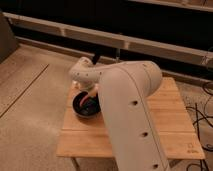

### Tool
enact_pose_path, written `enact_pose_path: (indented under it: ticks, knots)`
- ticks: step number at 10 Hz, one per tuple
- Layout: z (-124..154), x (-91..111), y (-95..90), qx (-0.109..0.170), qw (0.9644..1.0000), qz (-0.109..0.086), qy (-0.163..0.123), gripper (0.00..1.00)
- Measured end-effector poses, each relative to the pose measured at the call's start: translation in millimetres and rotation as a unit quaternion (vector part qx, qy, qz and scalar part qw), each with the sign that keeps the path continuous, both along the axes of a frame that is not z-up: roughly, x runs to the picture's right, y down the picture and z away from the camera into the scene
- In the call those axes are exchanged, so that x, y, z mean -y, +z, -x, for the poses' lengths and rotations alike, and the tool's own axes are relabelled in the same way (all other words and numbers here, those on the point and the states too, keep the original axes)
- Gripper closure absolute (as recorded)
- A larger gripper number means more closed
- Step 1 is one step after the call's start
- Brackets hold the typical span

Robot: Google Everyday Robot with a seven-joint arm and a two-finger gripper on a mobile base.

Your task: Place the pepper in the ceramic bowl

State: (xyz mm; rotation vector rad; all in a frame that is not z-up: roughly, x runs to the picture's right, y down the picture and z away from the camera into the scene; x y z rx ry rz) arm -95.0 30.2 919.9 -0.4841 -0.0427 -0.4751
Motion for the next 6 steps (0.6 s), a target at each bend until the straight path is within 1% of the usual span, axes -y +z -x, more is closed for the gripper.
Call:
enact_pose_path:
  ticks: [4,6]
  knots:
    - [-2,-12,-5.3,0.003,0.9999,0.012,0.007,0.99]
    - [-4,-14,-5.8,0.004,0.9998,0.016,0.009,0.82]
